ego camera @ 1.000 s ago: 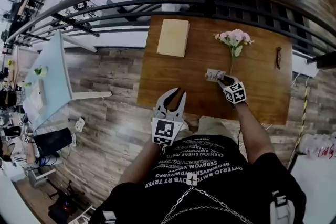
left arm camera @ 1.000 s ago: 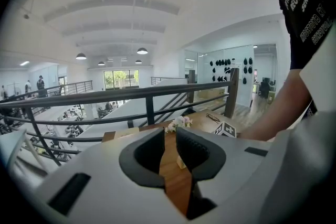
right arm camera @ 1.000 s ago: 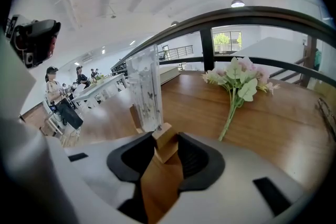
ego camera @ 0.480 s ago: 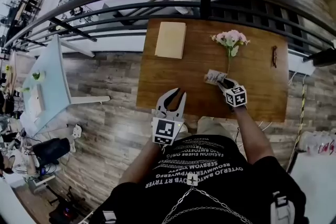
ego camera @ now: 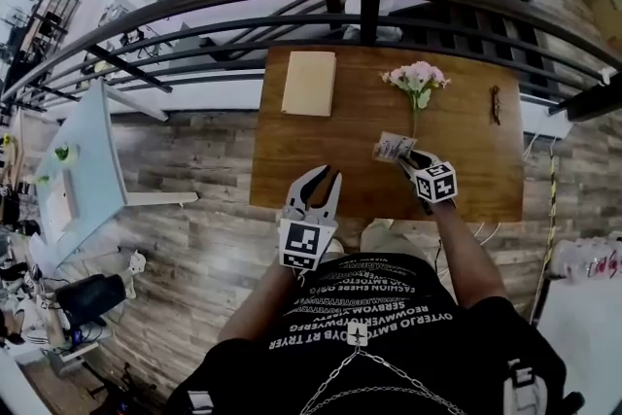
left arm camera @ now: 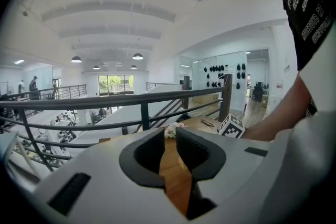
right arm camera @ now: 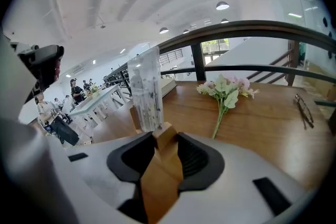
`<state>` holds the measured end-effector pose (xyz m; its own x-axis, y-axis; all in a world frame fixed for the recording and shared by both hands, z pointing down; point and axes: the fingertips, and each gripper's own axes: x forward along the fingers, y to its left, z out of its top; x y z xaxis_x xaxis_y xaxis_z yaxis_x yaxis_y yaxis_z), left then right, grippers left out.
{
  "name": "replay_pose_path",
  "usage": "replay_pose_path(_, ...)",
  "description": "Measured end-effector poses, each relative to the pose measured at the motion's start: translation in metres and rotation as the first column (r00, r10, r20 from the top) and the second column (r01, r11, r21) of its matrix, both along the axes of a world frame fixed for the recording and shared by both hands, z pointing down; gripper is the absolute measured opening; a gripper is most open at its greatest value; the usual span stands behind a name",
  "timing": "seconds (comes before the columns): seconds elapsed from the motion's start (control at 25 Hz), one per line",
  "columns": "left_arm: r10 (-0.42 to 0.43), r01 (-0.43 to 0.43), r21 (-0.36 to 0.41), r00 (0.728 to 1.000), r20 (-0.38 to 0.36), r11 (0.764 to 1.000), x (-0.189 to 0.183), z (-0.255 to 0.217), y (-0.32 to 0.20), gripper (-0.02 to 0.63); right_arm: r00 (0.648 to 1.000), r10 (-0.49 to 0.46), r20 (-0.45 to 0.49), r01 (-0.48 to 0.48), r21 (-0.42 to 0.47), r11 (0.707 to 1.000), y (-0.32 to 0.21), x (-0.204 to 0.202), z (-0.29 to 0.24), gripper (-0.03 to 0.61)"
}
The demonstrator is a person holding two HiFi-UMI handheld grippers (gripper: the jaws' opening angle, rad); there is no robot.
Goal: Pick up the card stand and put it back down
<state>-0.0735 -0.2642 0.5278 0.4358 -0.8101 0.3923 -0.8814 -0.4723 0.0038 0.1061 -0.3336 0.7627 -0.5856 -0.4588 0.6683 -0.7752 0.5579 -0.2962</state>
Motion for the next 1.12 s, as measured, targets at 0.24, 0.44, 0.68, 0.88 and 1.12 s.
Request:
replay_pose_path(0.24, 0.033, -0.033, 0.014, 0.999, -0.01, 0.999, 0.006, -0.006, 0.008, 0.087, 1.0, 0.014, -0.001, -0.014, 0.004, 1.0, 0.004, 0.001, -0.033, 0.147)
replay_pose_path(0.44, 0.049, -0.048, 0.034, 0.999, -0.018, 0.998, 0.006, -0.013, 0.017, 0.087, 0.999, 0.039, 0.018, -0.039, 0.024, 0.999, 0.008, 0.001, -0.065, 0.147)
replay_pose_path(0.68, 0.075, -0.074, 0.056, 0.997, -0.023, 0.996, 0.014, -0.02, 0.031, 0.087, 0.998, 0.047, 0.041, -0.049, 0.062, 0.997, 0.017, 0.005, -0.103, 0.147)
replay_pose_path(0.88, 0.095, -0.094, 0.061, 0.995, -0.021, 0.994, 0.019, -0.022, 0.039, 0.087, 0.998, 0.039, 0.054, -0.044, 0.08, 0.996, 0.023, 0.003, -0.129, 0.147)
replay_pose_path(1.12, 0.11, -0.108, 0.073, 0.994, -0.021, 0.991, 0.019, -0.028, 0.046, 0.087, 0.997, 0.013, 0.071, -0.02, 0.088, 0.996, 0.032, -0.004, -0.165, 0.147)
